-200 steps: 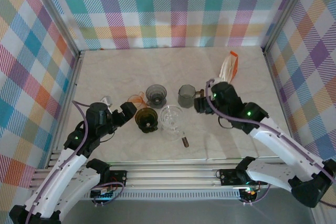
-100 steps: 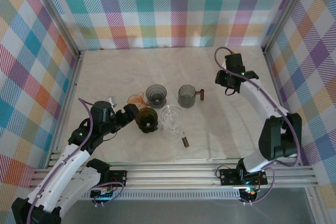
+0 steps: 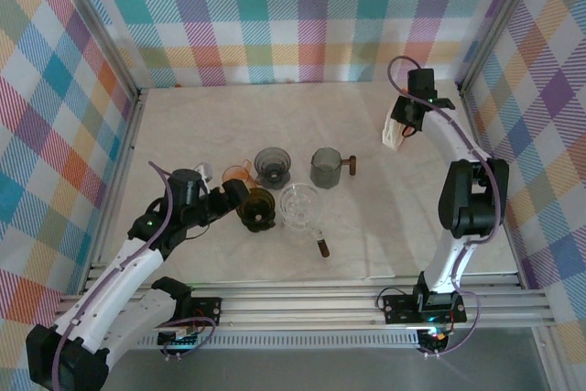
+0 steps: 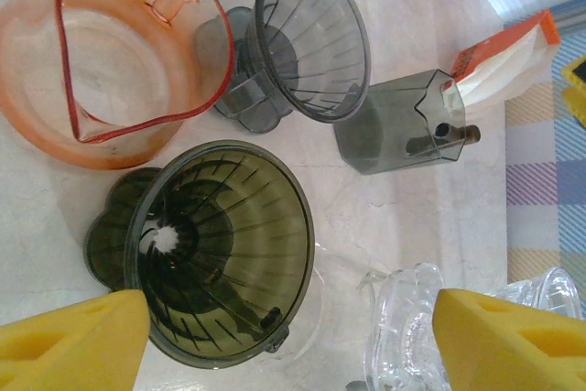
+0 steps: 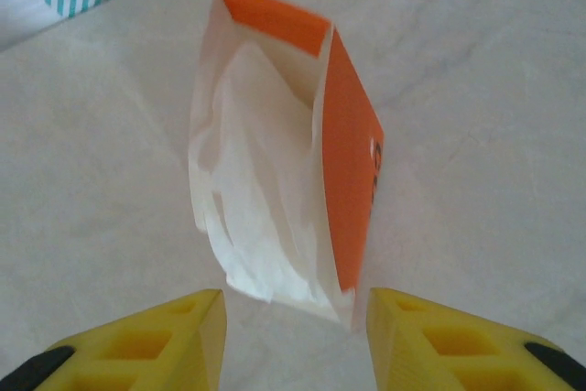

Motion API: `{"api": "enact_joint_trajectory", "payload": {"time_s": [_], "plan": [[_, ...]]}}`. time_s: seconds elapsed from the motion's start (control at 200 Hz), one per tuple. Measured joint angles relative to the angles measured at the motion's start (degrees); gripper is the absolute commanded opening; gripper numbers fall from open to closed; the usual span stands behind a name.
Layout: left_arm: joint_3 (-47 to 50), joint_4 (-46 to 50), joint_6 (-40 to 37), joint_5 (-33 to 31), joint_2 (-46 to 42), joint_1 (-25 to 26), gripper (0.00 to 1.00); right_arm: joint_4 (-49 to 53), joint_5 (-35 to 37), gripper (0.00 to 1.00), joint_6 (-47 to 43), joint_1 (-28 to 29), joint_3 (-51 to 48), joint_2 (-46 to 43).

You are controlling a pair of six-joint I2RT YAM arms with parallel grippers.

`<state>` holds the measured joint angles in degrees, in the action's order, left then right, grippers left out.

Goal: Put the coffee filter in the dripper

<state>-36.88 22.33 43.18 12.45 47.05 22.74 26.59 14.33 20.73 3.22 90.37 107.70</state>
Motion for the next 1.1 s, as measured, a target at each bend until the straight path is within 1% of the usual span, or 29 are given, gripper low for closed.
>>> {"api": "enact_joint_trajectory", "payload": {"time_s": [0.32,0.575,0.64,0.78,1.1], "plan": [[-2.4,-1.6,-1.5,0.4,4.1,0.0,0.77,2.5,1.0,0.39,0.0,-2.3,11.8,9.0],[-2.8,-2.3,-1.9,0.7,7.5,0.0,0.76,3.7,0.9,0.36,-0.6,-3.1,15.8,12.2],[-2.8,-2.6,-1.9,0.9,7.8,0.0,0.76,3.7,0.6,0.34,-0.9,-3.3,16.0,12.9],[-2.8,-3.0,-1.9,1.0,7.8,0.0,0.76,4.3,-0.5,0.25,-2.2,-3.3,16.0,14.0],[-3.3,-3.0,-2.1,1.0,7.6,0.0,0.76,4.3,-2.5,0.09,-5.7,-3.3,16.0,14.1]]}}
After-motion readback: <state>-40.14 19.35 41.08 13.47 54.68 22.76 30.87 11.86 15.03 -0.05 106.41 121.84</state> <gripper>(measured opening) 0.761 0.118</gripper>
